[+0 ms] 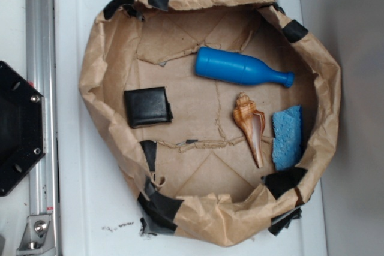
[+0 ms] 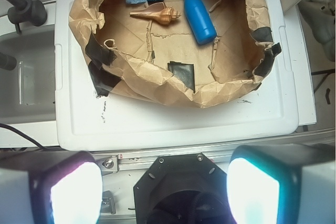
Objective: Grab the shell.
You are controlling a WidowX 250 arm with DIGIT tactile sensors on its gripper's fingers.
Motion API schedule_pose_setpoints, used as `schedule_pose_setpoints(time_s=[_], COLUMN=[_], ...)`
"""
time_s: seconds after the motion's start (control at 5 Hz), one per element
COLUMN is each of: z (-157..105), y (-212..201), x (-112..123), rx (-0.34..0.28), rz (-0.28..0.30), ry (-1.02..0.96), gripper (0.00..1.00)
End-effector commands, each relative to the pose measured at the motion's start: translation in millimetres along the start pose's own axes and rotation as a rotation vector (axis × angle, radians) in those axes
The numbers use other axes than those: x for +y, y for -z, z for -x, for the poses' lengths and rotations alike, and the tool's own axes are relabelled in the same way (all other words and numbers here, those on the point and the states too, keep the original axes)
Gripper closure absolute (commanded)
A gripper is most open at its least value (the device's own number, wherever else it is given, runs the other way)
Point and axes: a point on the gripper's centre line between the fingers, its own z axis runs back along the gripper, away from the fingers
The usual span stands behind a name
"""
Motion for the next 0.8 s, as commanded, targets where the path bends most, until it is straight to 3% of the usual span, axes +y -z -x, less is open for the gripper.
schedule_pose_setpoints(time_s=[0.0, 0.6], z=[0, -99], y=[0, 71], x=[0, 34], rx=[0.0, -0.172], rz=[0.0, -0.082], ry=[0.0, 0.301], gripper=[0.0, 0.0])
